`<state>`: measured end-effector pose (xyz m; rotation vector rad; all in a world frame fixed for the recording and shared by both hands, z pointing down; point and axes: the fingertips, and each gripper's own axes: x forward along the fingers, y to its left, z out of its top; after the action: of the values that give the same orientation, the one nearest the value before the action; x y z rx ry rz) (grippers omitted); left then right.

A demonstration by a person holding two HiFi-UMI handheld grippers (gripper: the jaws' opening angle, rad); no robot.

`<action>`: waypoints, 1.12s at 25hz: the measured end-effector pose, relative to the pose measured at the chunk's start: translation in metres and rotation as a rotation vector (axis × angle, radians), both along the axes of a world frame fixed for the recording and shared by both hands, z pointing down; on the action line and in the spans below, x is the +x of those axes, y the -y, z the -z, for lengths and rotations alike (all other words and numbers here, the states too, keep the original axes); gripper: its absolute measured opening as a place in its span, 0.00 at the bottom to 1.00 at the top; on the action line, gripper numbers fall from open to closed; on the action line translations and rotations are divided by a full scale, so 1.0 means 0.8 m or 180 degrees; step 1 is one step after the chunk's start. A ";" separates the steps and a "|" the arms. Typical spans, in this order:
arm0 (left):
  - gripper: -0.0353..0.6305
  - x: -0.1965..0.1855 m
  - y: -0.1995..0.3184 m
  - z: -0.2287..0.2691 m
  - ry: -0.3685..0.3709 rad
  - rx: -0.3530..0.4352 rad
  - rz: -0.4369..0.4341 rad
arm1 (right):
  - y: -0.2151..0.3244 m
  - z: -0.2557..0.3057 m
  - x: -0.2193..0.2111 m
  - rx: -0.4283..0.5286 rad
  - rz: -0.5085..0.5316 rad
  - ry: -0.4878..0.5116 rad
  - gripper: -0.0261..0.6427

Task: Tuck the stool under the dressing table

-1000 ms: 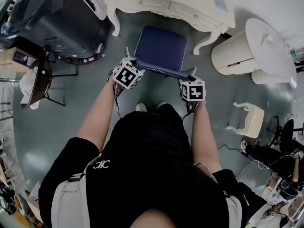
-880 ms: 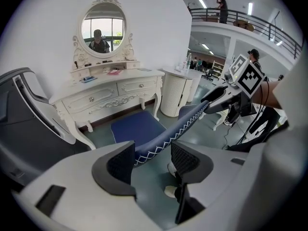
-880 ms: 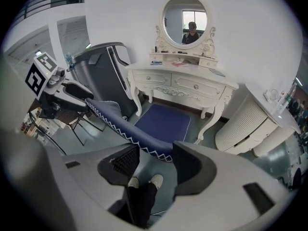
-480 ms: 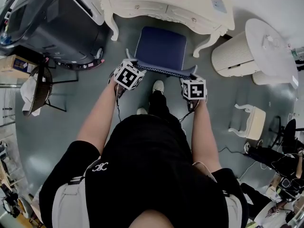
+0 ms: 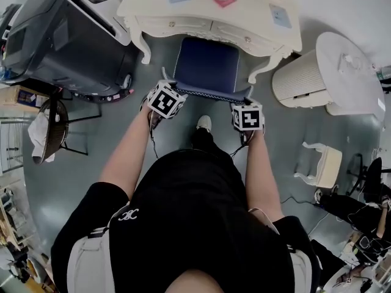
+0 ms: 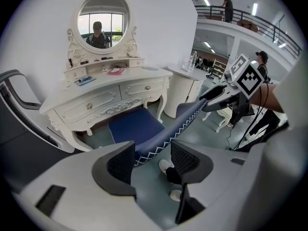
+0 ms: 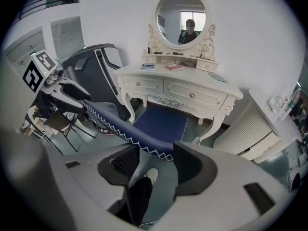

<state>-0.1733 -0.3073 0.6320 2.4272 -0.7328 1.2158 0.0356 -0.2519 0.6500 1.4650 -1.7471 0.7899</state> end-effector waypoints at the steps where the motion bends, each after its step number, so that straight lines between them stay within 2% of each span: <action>1: 0.40 0.002 0.008 0.000 0.0006 -0.0010 0.0000 | 0.008 0.000 0.002 -0.0002 -0.0004 -0.0003 0.37; 11: 0.39 0.027 0.069 0.002 0.0086 -0.0020 0.0092 | 0.078 0.000 0.032 -0.0060 0.0111 -0.0035 0.37; 15: 0.39 0.039 0.090 -0.005 0.0043 -0.0038 0.0158 | 0.105 -0.003 0.040 -0.0074 0.0225 -0.0035 0.37; 22: 0.40 0.041 0.136 -0.002 0.0222 0.0049 0.0418 | 0.156 -0.003 0.047 -0.0028 0.0388 0.0010 0.37; 28: 0.40 0.046 0.166 0.000 0.0272 0.0005 0.0444 | 0.188 -0.004 0.050 -0.0018 0.0454 0.0071 0.37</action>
<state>-0.1369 -0.4403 0.6319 2.2944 -0.9118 1.2701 0.0755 -0.4021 0.6532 1.3160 -1.8417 0.7382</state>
